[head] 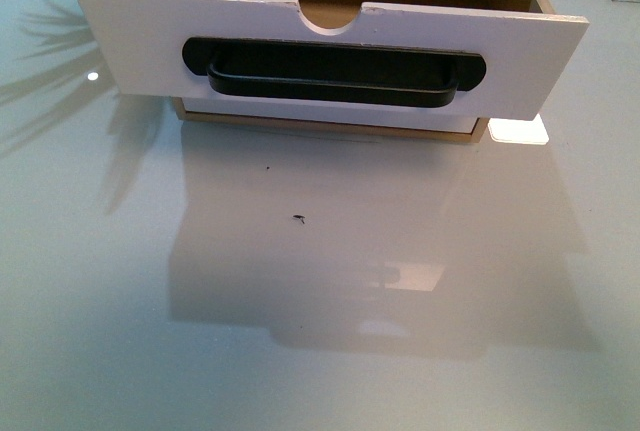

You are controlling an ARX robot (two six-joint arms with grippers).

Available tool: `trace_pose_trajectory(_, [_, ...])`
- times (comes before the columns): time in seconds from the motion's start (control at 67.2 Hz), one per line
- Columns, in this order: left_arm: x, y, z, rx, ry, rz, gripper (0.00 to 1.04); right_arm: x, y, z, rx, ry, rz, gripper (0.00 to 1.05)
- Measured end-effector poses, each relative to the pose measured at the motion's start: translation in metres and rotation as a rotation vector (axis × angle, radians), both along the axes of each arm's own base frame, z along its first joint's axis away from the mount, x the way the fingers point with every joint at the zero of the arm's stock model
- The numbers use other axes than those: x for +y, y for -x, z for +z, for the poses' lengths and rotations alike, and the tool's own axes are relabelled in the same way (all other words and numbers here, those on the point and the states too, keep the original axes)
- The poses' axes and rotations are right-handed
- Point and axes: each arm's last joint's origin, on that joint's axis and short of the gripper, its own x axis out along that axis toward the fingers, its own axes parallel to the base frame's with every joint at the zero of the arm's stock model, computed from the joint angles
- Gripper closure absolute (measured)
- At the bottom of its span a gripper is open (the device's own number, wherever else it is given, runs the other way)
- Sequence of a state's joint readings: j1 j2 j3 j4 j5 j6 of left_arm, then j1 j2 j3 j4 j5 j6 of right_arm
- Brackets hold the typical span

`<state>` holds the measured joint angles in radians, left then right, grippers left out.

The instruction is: Pull drawer

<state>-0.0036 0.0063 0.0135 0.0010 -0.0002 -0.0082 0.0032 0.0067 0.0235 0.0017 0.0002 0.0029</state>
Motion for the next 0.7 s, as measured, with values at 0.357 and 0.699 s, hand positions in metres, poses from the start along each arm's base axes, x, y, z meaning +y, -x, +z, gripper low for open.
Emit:
trace_pose_trajectory(0.357, [0.0000,0.0000,0.0000,0.000,0.000,0.000,0.09,0.0000,0.0000,0.0000,0.000,0.000,0.000,0.14])
trace_pose_trajectory(0.699, [0.0000,0.0000,0.0000,0.000,-0.003,0.000,0.07,0.0000,0.0000,0.0000,0.000,0.000,0.000,0.09])
